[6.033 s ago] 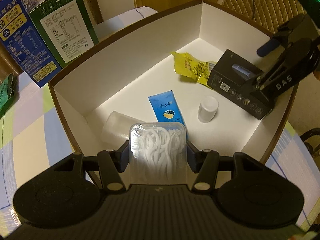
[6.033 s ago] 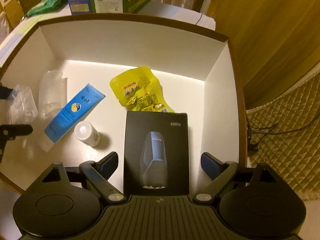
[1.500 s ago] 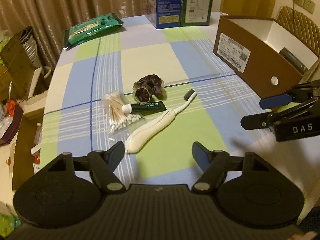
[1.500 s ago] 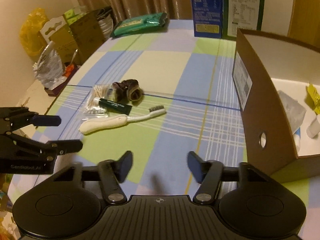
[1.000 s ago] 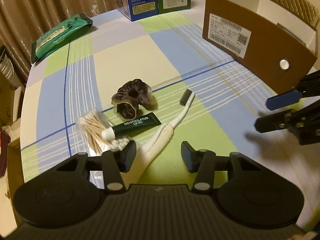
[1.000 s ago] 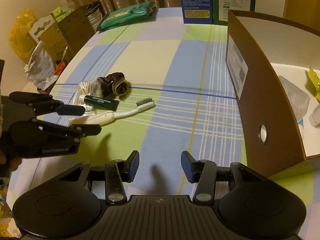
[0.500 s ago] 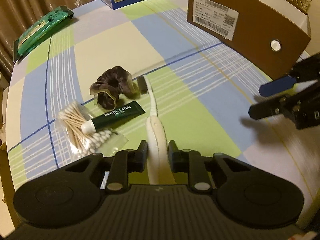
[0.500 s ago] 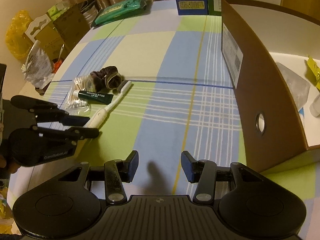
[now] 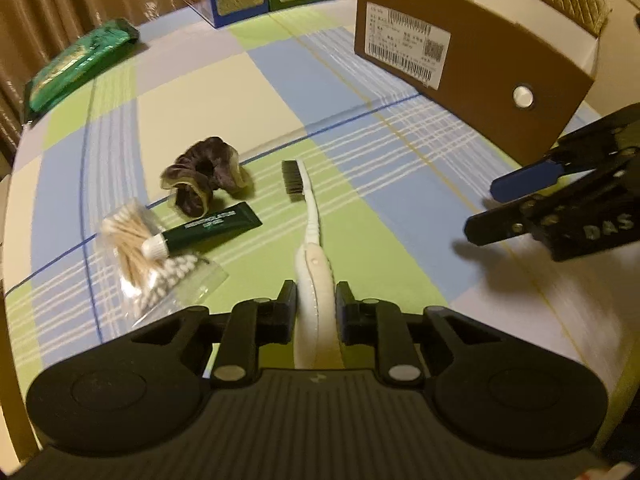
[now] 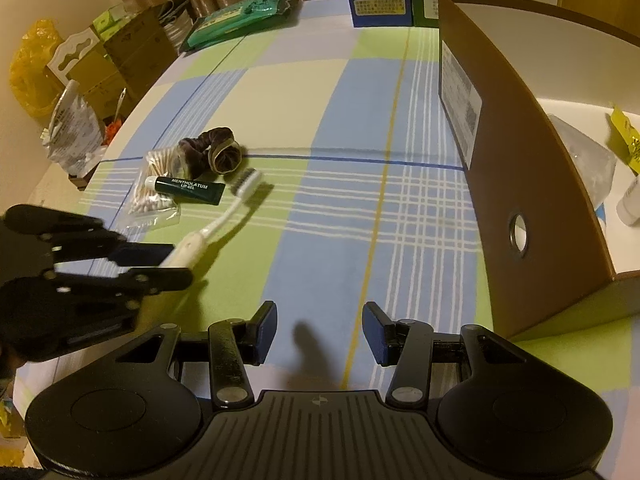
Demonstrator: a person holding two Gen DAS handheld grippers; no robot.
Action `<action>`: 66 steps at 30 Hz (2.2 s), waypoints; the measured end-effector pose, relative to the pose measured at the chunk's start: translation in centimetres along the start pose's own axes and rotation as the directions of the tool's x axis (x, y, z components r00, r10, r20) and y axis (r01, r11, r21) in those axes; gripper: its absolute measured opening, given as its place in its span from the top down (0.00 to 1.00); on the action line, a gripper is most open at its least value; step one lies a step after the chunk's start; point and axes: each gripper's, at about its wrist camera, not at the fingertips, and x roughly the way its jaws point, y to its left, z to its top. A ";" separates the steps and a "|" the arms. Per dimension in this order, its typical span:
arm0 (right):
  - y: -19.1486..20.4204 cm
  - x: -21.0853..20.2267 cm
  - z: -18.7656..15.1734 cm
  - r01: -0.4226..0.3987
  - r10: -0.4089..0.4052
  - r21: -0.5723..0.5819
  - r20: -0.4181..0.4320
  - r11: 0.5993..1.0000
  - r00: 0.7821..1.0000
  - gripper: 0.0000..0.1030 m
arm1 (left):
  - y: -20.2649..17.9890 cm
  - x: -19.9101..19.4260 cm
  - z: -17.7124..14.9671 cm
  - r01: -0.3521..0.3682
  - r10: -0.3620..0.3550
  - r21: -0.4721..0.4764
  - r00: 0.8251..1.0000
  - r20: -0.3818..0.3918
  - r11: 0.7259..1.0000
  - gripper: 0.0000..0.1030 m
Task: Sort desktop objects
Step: 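Move the left tool to the white toothbrush handle and close on it, then grasp the green lip gel tube with the right tool while the left tool holds the toothbrush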
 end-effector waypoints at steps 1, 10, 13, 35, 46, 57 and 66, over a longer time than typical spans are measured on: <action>0.1 0.1 0.0 -0.002 0.002 -0.002 0.000 1.000 1.000 0.56 | 0.0 -0.6 -0.2 -0.001 0.001 -0.009 1.000 0.010 1.000 0.84; 3.0 1.2 1.6 -0.101 0.105 -0.109 0.040 0.989 0.994 0.56 | 3.0 -6.4 -1.5 -0.086 0.103 -0.154 0.989 0.106 0.984 0.84; 4.7 2.2 2.6 -0.145 0.160 -0.200 0.060 0.969 0.985 0.56 | 4.9 -7.5 -1.9 -0.125 0.152 -0.208 0.981 0.118 0.970 0.84; 11.4 11.0 7.1 -0.236 0.314 -0.673 -0.007 0.701 0.949 0.73 | 12.6 -6.3 -4.2 -0.215 0.257 -0.427 0.966 0.042 0.878 0.84; 11.4 10.7 6.4 -0.183 0.183 -0.624 -0.066 0.759 0.981 0.87 | 11.9 -6.0 -4.8 -0.214 0.246 -0.445 0.969 0.015 0.870 0.84; 9.9 10.3 4.3 -0.167 0.166 -0.553 -0.052 0.816 0.985 0.87 | 9.8 -6.3 -5.4 -0.185 0.213 -0.437 0.977 0.015 0.880 0.84; 10.2 9.0 2.4 -0.124 0.123 -0.509 -0.035 0.852 0.992 0.87 | 8.3 -7.5 -6.0 -0.192 0.228 -0.439 0.973 0.030 0.878 0.84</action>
